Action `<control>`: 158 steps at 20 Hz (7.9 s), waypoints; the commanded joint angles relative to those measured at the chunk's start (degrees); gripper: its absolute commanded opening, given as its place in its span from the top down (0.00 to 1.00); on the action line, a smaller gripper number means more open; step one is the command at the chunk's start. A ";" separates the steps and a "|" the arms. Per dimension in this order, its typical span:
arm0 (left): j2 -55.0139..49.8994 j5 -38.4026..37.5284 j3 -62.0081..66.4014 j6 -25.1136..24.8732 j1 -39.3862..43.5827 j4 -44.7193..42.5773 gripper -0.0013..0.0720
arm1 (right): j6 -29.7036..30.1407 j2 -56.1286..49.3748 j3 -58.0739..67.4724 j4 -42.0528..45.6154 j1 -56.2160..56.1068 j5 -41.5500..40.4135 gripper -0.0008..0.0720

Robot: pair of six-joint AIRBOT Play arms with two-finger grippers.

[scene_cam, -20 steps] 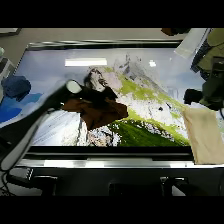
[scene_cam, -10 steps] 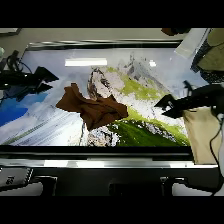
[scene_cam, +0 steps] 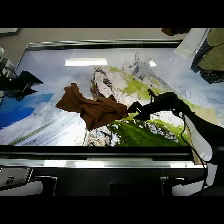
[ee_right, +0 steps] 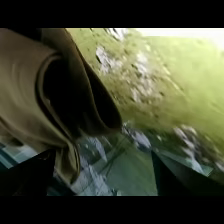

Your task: Fold the clothes and pants, and hang the long-sleeved shirts on hangers.

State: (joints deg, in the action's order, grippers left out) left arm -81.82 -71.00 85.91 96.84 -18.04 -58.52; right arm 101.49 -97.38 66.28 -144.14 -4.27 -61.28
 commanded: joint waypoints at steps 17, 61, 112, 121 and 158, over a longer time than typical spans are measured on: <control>-7.34 12.57 -24.37 -17.31 -3.48 13.18 0.14 | -8.28 5.73 0.17 7.28 -0.52 2.62 0.95; 41.48 11.54 -9.86 0.57 0.50 3.61 0.97 | -36.74 56.41 25.59 44.30 -0.52 -2.78 0.95; 8.81 1.29 -13.25 -7.43 -17.29 0.55 0.21 | 11.74 17.14 -33.27 2.03 14.67 3.39 0.70; 10.29 5.73 -39.85 -25.86 -23.89 8.81 0.25 | 11.13 19.04 -31.06 2.29 14.73 0.07 0.95; 49.16 11.47 -0.35 -8.17 -10.80 6.16 0.97 | -11.74 60.28 33.03 25.00 14.73 -4.81 0.95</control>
State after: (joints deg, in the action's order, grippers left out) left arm -40.42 -59.92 81.80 81.58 -28.86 -46.24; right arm 96.14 -44.29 93.80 -126.41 10.48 -68.64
